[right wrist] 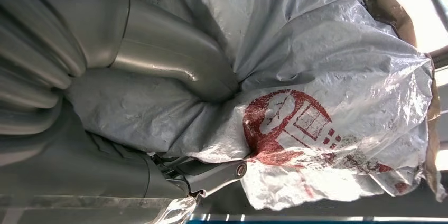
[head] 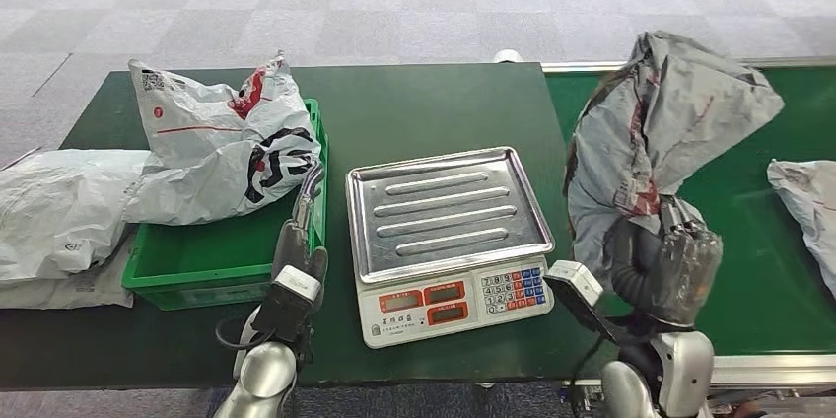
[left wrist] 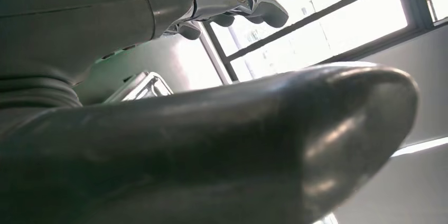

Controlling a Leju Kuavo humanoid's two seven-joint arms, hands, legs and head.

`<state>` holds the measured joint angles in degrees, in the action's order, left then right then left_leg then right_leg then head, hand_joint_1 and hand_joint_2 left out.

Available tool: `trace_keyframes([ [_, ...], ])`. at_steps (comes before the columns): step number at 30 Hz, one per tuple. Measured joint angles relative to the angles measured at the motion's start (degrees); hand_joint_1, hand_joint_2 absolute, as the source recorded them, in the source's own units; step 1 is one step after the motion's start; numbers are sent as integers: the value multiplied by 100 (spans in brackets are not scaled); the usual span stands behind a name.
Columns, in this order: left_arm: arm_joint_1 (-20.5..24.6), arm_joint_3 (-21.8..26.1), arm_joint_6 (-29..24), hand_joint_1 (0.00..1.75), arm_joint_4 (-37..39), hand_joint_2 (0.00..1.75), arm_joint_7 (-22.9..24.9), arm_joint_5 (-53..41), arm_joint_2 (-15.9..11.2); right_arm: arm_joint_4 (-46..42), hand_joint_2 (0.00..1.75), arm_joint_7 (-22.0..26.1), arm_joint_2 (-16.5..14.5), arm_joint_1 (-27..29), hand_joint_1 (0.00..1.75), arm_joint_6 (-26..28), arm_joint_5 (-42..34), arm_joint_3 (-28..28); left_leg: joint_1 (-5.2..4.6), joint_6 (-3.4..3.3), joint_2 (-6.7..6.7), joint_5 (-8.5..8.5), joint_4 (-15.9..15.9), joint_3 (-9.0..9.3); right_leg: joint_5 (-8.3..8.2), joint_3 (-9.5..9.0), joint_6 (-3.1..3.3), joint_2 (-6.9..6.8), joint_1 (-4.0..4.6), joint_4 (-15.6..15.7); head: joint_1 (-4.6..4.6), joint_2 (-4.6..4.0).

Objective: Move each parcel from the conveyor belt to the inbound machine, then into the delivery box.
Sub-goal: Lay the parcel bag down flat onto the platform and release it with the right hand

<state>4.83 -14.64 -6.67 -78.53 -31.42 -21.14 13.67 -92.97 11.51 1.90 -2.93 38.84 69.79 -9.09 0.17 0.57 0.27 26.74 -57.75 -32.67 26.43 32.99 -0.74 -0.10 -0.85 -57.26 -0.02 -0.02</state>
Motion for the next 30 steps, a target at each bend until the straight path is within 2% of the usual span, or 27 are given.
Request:
trace_keyframes([
  [3,123,-55,0,0,153,0,-1,23,19,745,175,181,-206,-541,175,57,-87,-177,0,3,-10,-7,0,-2,-3,2,2,-8,1,-3,-1,0],
  [6,184,-91,0,0,249,0,-4,38,22,1179,175,257,-334,-815,175,76,-78,-271,0,4,-18,-9,0,-6,-2,3,2,-14,0,-5,0,0],
  [8,236,-107,-1,0,320,0,-16,75,24,1357,175,432,-458,-899,175,86,63,-286,0,5,-18,-8,0,-10,-2,8,2,-12,0,-6,1,1],
  [11,361,-133,-2,0,458,0,-48,112,40,1522,175,712,-834,-933,175,94,408,-262,0,7,-12,-7,0,-15,-2,22,2,-4,0,-7,-1,1],
  [15,584,-211,0,0,649,0,-54,155,95,1614,175,460,-1319,-876,175,95,438,-234,0,8,-19,-8,0,-23,0,28,4,-14,1,-8,-1,0],
  [20,713,-300,-6,0,821,0,-56,203,132,1565,175,-119,-1386,-703,175,-240,-281,-426,-2,7,-14,-7,0,-26,-1,31,4,-6,-3,-8,-1,1],
  [26,749,-400,-44,0,939,0,-61,245,143,1442,175,-219,-1364,-450,175,-972,-1276,-805,-2,6,-15,-7,-1,-28,-1,36,3,-7,-2,-6,-1,0],
  [30,763,-432,-32,0,946,0,57,235,187,1204,175,-410,-1361,-157,175,-1321,-1567,-876,-2,7,-16,-6,-1,-30,0,38,3,-9,-1,-7,-1,0],
])
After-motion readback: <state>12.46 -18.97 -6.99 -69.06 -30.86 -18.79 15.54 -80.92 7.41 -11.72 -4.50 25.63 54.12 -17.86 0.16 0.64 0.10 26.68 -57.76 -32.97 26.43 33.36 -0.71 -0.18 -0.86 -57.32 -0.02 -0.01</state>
